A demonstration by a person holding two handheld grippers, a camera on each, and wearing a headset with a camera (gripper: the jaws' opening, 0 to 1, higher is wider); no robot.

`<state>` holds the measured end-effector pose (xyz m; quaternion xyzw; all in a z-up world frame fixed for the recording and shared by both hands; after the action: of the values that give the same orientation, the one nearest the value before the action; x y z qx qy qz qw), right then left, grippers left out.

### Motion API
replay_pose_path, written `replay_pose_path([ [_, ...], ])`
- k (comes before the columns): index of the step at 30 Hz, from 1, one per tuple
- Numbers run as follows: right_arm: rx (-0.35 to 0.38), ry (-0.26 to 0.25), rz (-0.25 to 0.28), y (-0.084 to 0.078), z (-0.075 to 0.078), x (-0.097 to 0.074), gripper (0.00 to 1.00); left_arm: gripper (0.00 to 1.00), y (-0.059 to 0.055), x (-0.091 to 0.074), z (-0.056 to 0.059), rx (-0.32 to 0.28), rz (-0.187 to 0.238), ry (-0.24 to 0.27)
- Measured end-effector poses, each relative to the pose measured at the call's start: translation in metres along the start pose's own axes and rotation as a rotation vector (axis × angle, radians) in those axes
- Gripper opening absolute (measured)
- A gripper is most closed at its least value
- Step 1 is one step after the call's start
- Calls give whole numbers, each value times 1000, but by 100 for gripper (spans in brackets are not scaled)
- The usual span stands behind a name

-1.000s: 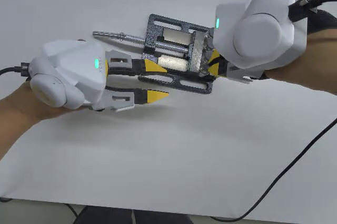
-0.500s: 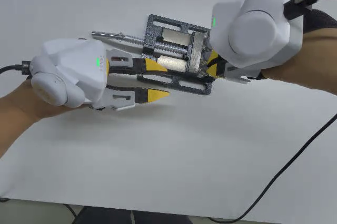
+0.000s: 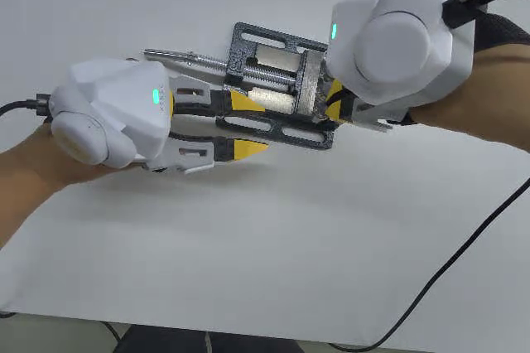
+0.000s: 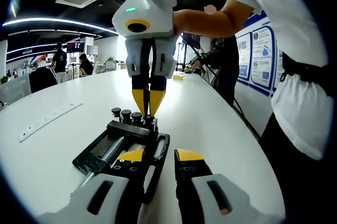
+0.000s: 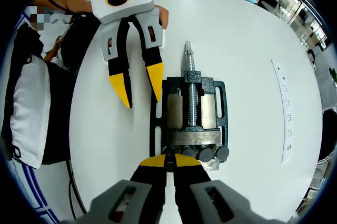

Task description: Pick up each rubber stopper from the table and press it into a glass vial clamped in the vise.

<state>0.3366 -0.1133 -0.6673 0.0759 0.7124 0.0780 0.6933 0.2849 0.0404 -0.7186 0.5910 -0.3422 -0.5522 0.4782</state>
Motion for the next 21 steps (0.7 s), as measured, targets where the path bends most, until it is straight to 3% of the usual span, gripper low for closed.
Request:
replay_pose_path([
  [11,2,-23,-9,1,-3,0,4,18,2,0,1,1,6,5],
  [17,-12,-37,-39,3,-4,2,4,18,2,1,4,2,1,0],
  [21,-2,-44,-21,1,-4,1,4,18,3,0,4,5,2,2],
])
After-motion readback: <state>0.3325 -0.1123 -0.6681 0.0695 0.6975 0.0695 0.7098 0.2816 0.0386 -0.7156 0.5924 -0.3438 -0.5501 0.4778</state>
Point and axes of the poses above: the centre of the closed fingertips' face, and the gripper's own axes: x roughly forward along the fingers, z roughly to its right, y roughly out of its top, the point moved 9 cm from there along -x, roughly backward along the fingers, and after that the axes turned 2 degrees about -y, right-handed, at the moved point
